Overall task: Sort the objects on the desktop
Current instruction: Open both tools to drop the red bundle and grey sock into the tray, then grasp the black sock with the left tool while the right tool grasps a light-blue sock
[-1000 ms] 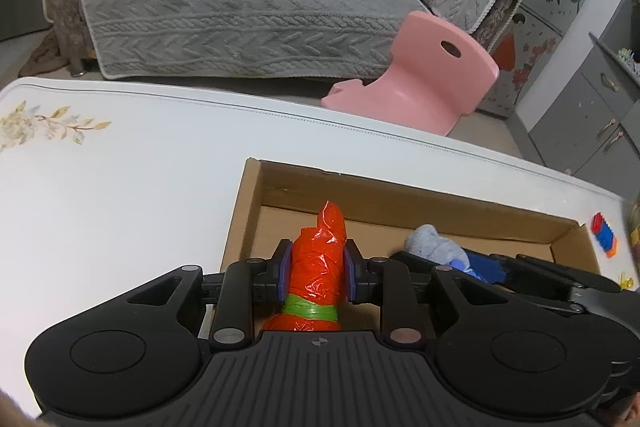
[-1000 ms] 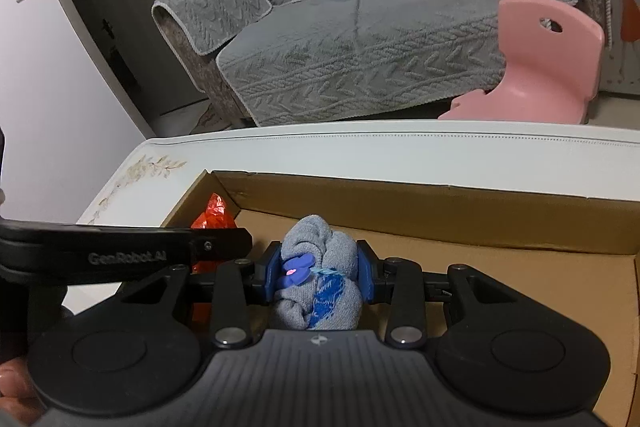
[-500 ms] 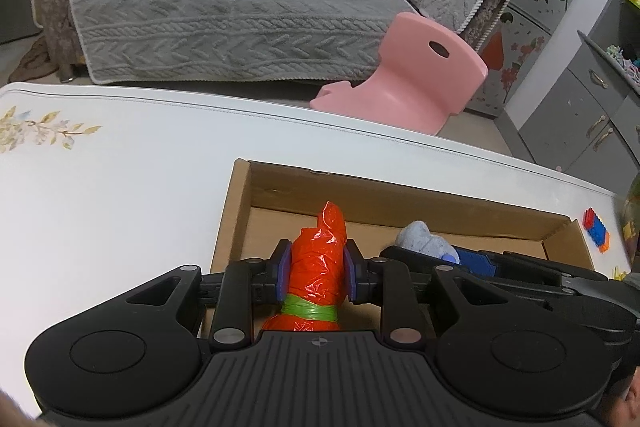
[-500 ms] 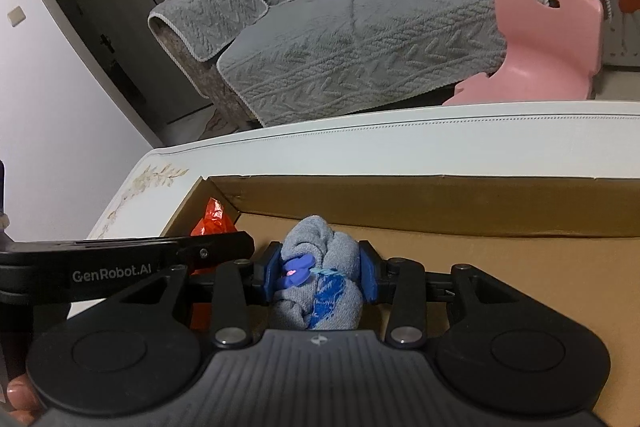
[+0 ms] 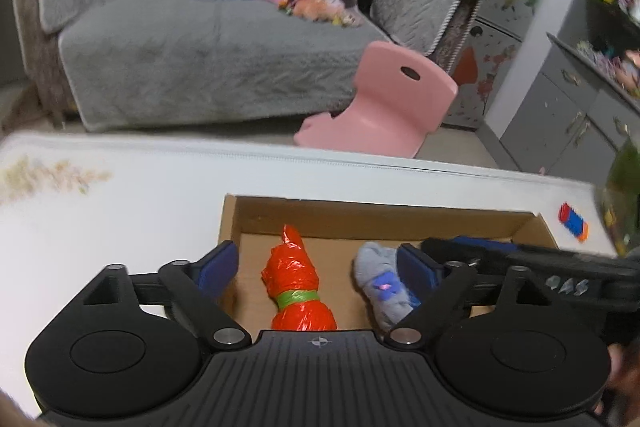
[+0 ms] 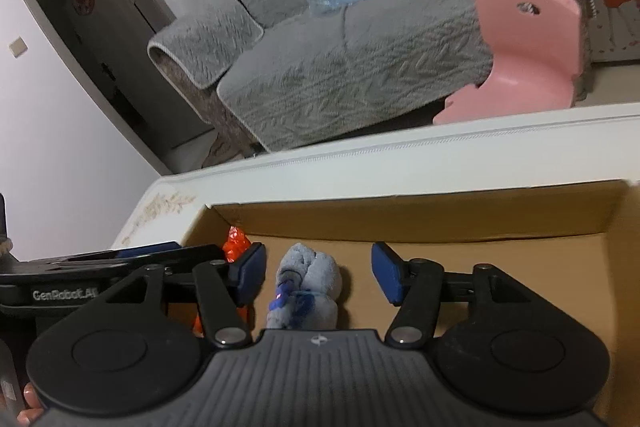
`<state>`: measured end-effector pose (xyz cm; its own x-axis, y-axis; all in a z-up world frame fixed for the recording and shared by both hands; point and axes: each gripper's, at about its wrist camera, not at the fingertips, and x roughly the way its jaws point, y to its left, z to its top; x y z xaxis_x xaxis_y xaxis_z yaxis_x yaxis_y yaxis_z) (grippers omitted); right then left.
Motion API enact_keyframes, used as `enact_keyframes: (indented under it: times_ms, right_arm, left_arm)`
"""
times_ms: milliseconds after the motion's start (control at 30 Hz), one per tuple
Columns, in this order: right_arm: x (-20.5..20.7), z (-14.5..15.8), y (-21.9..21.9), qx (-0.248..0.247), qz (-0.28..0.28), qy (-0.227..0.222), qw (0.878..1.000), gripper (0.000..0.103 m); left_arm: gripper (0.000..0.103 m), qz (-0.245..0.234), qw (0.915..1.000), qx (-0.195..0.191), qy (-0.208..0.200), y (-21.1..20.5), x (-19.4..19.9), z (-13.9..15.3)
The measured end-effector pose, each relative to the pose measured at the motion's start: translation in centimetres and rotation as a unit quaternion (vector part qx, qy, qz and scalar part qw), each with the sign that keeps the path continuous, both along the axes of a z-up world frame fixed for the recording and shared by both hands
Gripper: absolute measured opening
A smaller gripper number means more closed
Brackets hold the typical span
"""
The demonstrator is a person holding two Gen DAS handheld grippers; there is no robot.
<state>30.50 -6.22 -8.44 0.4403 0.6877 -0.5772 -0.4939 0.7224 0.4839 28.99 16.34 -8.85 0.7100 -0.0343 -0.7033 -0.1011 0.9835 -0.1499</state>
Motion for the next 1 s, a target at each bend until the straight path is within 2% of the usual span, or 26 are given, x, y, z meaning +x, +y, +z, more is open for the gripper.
enact_keyframes:
  times_ms: [67, 233, 333, 433, 533, 600, 800, 900, 1000]
  right_arm:
    - [-1.1, 1.0, -1.1, 0.009, -0.002, -0.009, 1.0, 0.059]
    - [-4.6, 3.4, -4.7, 0.052, -0.003, -0.039, 0.998, 0.065]
    - [-6.8, 3.8, -6.7, 0.082, -0.002, -0.044, 0.996, 0.069]
    - [-9.6, 4.3, -8.8, 0.087, 0.001, -0.062, 0.994, 0.072]
    - [-12.5, 4.7, -11.3, 0.085, 0.008, -0.073, 0.994, 0.087]
    - [-14.1, 4.7, -12.4, 0.067, 0.021, -0.081, 0.994, 0.092]
    - [-20.2, 2.2, -14.1, -0.026, 0.068, -0.093, 0.993, 0.092]
    - [-23.2, 0.6, -13.5, -0.086, 0.089, -0.106, 0.987, 0.092]
    - [-25.9, -0.8, -12.9, -0.101, 0.117, -0.11, 0.982, 0.092]
  left_arm:
    - [0.103, -0.003, 0.9996, 0.023, -0.013, -0.8, -1.3, 0.8]
    - [0.103, -0.017, 0.9945, 0.088, -0.053, -3.1, -5.6, 3.5]
    - [0.103, -0.027, 0.9892, 0.123, -0.075, -4.5, -8.7, 5.0]
    - [0.103, -0.025, 0.9841, 0.148, -0.094, -5.0, -12.3, 6.0]
    - [0.103, -0.023, 0.9803, 0.166, -0.105, -4.9, -16.5, 6.3]
    - [0.103, -0.017, 0.9823, 0.161, -0.093, -4.5, -19.1, 5.6]
    - [0.103, -0.015, 0.9909, 0.117, -0.065, -3.4, -26.6, 3.0]
    - [0.103, -0.026, 0.9879, 0.144, -0.053, -4.9, -29.8, 1.3]
    - [0.103, -0.032, 0.9887, 0.144, -0.029, -5.9, -31.4, -0.4]
